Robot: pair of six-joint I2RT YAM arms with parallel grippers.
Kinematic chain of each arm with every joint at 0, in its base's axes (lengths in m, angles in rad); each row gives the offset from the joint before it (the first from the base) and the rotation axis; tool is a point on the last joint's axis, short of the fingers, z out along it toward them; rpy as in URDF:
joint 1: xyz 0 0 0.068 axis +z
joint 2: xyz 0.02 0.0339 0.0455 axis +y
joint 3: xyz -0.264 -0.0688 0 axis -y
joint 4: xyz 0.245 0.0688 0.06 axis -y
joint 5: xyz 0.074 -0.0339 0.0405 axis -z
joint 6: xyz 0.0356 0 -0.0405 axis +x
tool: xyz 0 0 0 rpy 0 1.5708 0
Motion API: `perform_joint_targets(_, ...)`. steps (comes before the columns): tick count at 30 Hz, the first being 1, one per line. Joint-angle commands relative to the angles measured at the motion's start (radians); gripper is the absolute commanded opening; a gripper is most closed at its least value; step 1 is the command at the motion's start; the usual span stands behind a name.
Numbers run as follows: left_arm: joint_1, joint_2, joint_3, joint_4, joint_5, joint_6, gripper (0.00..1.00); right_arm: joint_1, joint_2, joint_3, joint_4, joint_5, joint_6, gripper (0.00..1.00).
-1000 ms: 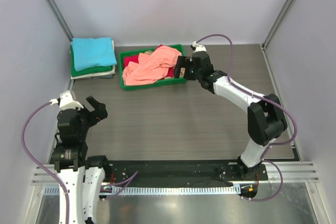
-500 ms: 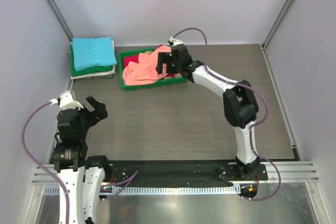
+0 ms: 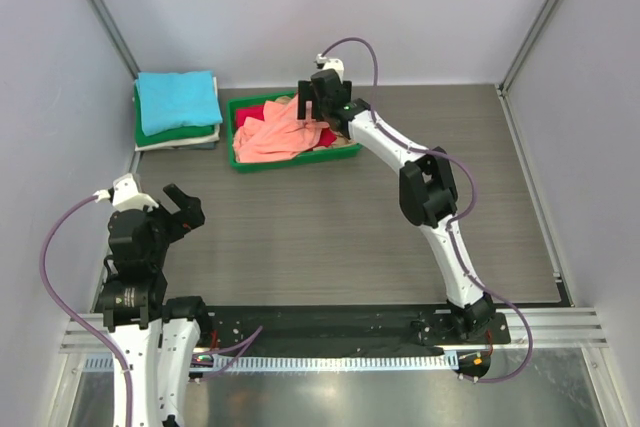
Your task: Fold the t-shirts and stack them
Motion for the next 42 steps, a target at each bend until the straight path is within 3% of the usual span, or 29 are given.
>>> perform_joint_targets(1, 0.007, -0.006, 0.017, 0.026, 0.007, 0.009, 1.0, -0.001, 0.083, 0.148, -0.056, 0.085, -0.065, 1.0)
perform_joint_targets(3, 0.01, -0.008, 0.017, 0.027, 0.01, 0.008, 1.0, 0.001, 0.11, 0.191, -0.059, 0.067, -0.079, 0.99)
perform_joint_targets(5, 0.012, -0.009, 0.015, 0.026, 0.009, 0.009, 1.0, 0.001, 0.136, 0.208, -0.059, 0.067, -0.094, 0.92)
perform_joint_targets(6, 0.012, -0.009, 0.015, 0.027, 0.009, 0.009, 1.0, 0.001, 0.142, 0.221, -0.056, 0.059, -0.102, 0.72)
perform_joint_targets(8, 0.015, -0.012, 0.015, 0.027, 0.01, 0.009, 1.0, 0.001, 0.145, 0.241, -0.053, 0.055, -0.12, 0.41)
perform_joint_targets(9, 0.013, -0.012, 0.015, 0.027, 0.012, 0.009, 1.0, 0.002, 0.138, 0.246, -0.053, 0.052, -0.128, 0.17)
perform_joint_targets(10, 0.013, -0.012, 0.015, 0.027, 0.01, 0.009, 1.0, 0.001, 0.13, 0.247, -0.049, 0.056, -0.134, 0.07)
perform_joint_targets(11, 0.013, -0.014, 0.015, 0.029, 0.012, 0.011, 1.0, 0.002, 0.096, 0.249, -0.047, 0.059, -0.14, 0.01)
perform_joint_targets(17, 0.015, -0.02, 0.017, 0.027, 0.01, 0.011, 1.0, 0.044, -0.105, 0.284, 0.005, 0.078, -0.223, 0.01)
perform_joint_targets(22, 0.015, -0.012, 0.015, 0.027, 0.006, 0.009, 1.0, 0.111, -0.435, 0.208, 0.016, 0.082, -0.277, 0.01)
perform_joint_targets(28, 0.015, -0.008, 0.018, 0.023, -0.011, 0.002, 1.0, 0.118, -0.877, -0.269, 0.016, 0.231, -0.203, 0.01)
perform_joint_targets(29, 0.016, -0.005, 0.023, 0.021, -0.017, -0.004, 1.0, 0.118, -0.933, -0.426, 0.005, 0.263, -0.18, 0.06)
perform_joint_targets(30, 0.015, 0.0, 0.027, 0.021, -0.028, -0.017, 1.0, 0.116, -0.976, -0.496, -0.018, 0.339, -0.162, 0.37)
perform_joint_targets(32, 0.015, 0.029, 0.041, 0.02, -0.034, -0.04, 1.0, 0.093, -1.084, -0.606, -0.157, 0.454, -0.084, 0.78)
perform_joint_targets(33, 0.015, 0.05, 0.047, 0.026, -0.03, -0.064, 1.0, 0.076, -1.116, -0.703, -0.209, 0.497, 0.035, 0.99)
perform_joint_targets(35, 0.015, 0.127, 0.062, 0.046, -0.005, -0.083, 1.0, -0.02, -1.221, -0.854, -0.277, 0.474, 0.119, 1.0)
perform_joint_targets(37, 0.015, 0.196, 0.093, 0.087, 0.021, -0.102, 1.0, -0.121, -1.272, -0.926, -0.277, 0.347, 0.153, 1.0)
perform_joint_targets(42, -0.035, 0.549, 0.208, 0.178, 0.035, -0.101, 0.98, -0.136, -1.327, -0.951, -0.342, 0.381, 0.147, 1.0)
